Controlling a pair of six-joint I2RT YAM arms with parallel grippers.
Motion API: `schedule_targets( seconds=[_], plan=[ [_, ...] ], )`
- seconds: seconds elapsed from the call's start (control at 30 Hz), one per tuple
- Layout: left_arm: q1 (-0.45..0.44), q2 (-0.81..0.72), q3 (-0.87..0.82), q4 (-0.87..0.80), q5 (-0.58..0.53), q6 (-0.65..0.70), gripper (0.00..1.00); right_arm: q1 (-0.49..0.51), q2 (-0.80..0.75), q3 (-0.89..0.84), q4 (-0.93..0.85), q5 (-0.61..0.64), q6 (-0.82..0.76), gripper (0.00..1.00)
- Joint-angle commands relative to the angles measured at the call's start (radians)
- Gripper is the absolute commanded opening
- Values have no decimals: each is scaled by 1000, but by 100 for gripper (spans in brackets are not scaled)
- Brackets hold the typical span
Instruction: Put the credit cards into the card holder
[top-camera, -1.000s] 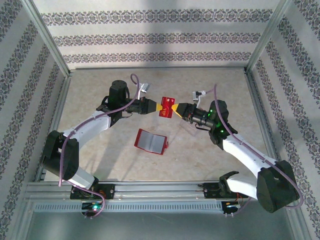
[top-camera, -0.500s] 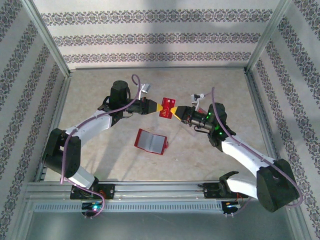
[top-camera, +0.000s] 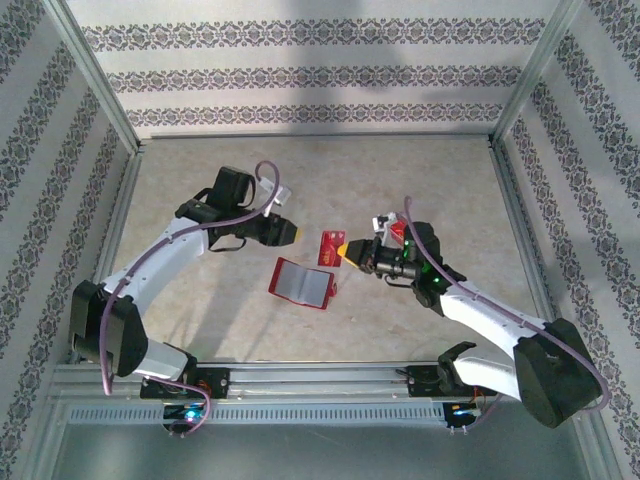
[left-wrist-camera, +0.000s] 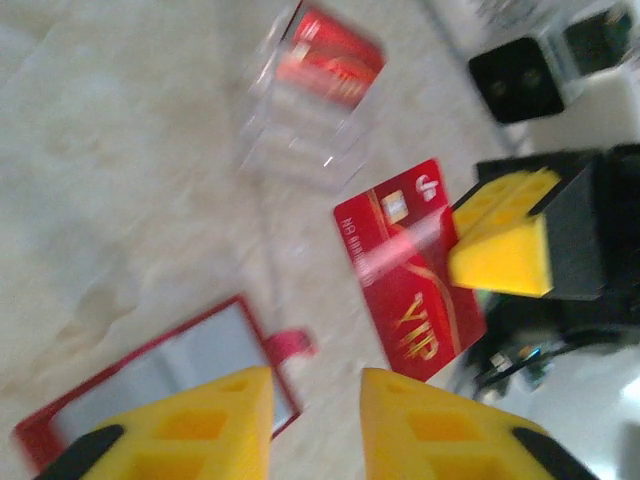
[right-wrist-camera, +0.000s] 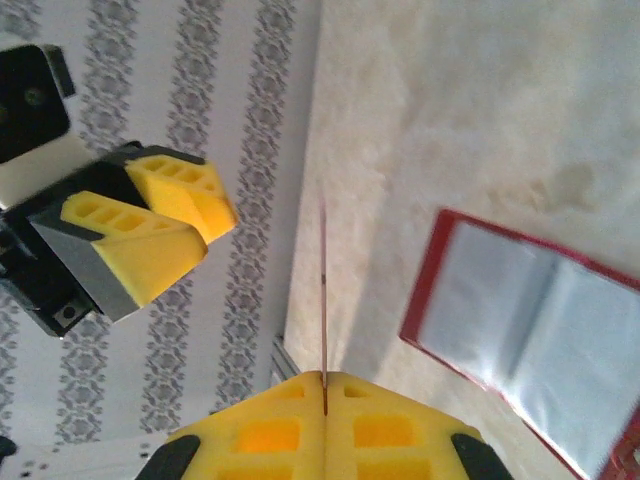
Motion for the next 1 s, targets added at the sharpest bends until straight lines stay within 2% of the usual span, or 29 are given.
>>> schedule_targets(
  seconds=[0.0, 0.27, 0.53, 0.67, 0.97],
  plan=[
    [-8, 53, -40, -182, -134, 171, 21, 54, 48, -12, -19, 40, -36, 0],
    [-53, 215, 12, -179, -164, 217, 13, 150, 172, 7, -18, 87, -25, 0],
    [-81, 348, 38, -203, -216, 238, 13, 175, 257, 5, 8, 123, -11, 0],
    [-82, 361, 32, -201, -293, 247, 11, 181, 316, 2, 80, 121, 18, 0],
    [-81, 359, 4, -176, -310, 264, 10, 195, 426, 38, 146, 92, 29, 0]
  ],
)
